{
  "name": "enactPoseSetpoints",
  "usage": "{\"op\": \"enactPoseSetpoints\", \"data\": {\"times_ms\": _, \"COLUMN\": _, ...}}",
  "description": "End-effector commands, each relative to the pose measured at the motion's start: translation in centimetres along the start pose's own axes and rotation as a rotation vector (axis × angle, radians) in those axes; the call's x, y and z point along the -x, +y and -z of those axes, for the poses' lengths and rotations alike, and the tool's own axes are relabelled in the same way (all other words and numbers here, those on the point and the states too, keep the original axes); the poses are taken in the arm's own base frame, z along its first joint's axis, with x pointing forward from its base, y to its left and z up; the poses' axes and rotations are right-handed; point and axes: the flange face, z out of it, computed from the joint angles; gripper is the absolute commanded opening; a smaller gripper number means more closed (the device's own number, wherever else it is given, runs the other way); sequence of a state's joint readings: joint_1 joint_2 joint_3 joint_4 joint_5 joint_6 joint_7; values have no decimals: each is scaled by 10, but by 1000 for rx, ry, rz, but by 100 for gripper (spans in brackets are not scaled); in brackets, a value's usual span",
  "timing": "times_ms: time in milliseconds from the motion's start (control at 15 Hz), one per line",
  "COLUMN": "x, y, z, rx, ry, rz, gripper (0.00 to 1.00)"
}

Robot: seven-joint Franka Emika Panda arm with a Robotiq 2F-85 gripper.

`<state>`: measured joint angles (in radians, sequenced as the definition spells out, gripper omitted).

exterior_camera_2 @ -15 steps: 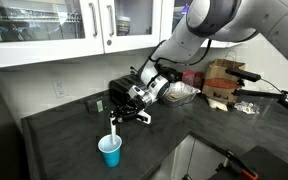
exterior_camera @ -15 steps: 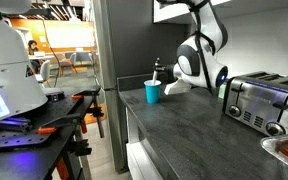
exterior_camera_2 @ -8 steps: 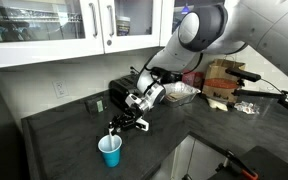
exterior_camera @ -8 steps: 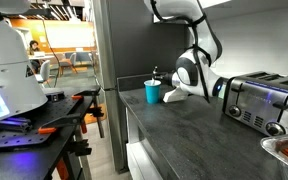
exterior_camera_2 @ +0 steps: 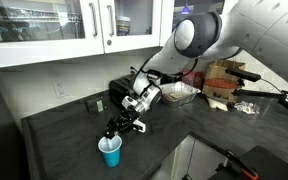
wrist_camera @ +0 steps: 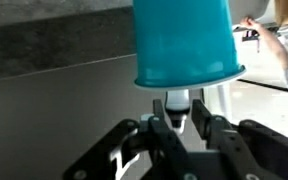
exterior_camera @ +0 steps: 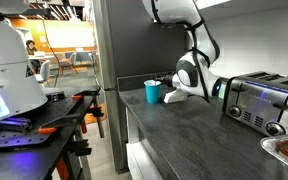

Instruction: Put the marker in the cup

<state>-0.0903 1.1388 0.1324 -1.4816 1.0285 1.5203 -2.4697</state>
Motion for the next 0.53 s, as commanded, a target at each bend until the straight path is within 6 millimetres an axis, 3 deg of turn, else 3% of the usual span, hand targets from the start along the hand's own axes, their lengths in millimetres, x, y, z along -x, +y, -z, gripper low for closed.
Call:
{"op": "enactPoseSetpoints", "data": {"times_ms": 0, "x": -15, "y": 3, "z": 0, "rx": -24, "ry": -40, "rz": 5, "gripper": 70}}
{"op": "enactPoseSetpoints", "data": {"times_ms": 267, "x": -52, "y": -1, "z": 5, "rx": -18, "ry": -52, "rz": 55, "gripper": 100}}
{"op": "enactPoseSetpoints", "data": {"times_ms": 467, "x": -87, "y": -7, "z": 8, "rx": -5, "ry": -86, "rz": 51, "gripper": 100}}
